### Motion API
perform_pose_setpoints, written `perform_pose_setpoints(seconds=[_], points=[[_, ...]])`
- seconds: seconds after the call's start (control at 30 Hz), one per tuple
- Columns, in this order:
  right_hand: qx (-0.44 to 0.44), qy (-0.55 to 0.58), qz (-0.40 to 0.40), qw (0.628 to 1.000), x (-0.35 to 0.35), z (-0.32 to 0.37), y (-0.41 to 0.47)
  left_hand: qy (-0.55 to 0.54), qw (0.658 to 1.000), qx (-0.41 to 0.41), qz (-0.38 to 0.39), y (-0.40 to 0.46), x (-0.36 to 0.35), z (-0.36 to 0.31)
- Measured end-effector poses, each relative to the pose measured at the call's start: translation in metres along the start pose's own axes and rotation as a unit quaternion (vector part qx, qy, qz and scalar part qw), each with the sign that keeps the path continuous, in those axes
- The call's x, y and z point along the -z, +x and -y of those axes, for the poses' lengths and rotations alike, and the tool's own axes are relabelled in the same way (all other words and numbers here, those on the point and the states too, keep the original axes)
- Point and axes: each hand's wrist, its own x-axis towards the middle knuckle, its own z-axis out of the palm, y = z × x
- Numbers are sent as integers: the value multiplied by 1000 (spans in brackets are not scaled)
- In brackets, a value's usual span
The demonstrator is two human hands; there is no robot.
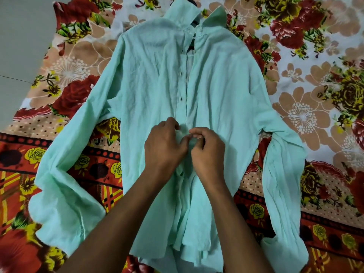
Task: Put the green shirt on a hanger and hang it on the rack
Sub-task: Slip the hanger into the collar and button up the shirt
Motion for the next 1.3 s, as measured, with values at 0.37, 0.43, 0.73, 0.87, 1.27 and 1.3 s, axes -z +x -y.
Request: perform_pose_setpoints(seconds=[0.37, 0.43, 0.73, 0.87, 1.27, 1.3], points=[[47, -128, 2, 991, -24, -12, 19, -243, 952, 158, 95, 29, 11, 28], [35, -142, -7, 989, -25, -7, 20, -271, 940, 168, 121, 30, 15, 30], [11, -173, -30, 984, -13, -8, 26, -271, 932, 225, 84, 32, 6, 24], [53, -121, -50, 990, -9, -4, 25, -275, 928, 235, 86, 32, 5, 21], [104, -169, -27, 980, -24, -5, 25, -300, 910, 272, 89, 35, 11, 11], [93, -134, -34, 986, -24, -5, 24, -308, 907, 274, 85, 34, 10, 10]])
